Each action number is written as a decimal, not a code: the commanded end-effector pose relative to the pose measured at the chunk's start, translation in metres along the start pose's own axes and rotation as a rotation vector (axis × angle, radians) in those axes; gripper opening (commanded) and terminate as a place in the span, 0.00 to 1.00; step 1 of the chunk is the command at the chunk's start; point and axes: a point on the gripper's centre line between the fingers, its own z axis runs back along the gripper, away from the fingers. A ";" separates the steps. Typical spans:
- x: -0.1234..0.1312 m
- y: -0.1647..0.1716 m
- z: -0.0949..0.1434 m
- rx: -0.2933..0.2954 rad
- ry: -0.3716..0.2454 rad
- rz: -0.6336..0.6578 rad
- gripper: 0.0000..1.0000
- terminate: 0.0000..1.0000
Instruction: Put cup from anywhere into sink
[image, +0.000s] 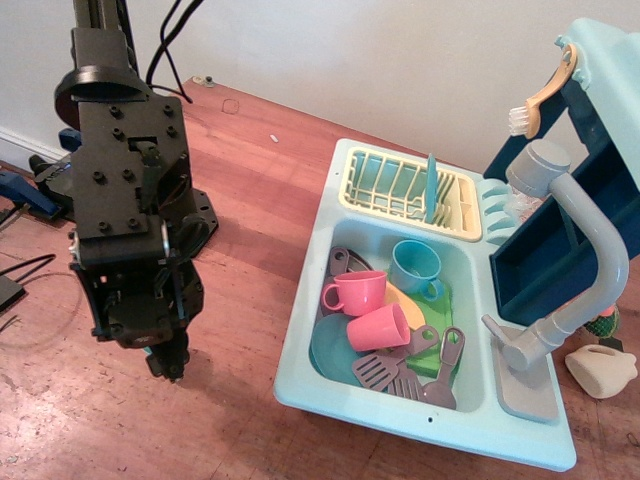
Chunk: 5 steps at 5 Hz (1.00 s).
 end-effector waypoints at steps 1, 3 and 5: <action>0.000 0.000 0.000 0.000 0.000 0.000 1.00 0.00; 0.022 -0.023 -0.005 0.018 -0.014 -0.054 1.00 0.00; 0.026 -0.027 -0.023 0.015 0.012 -0.072 1.00 0.00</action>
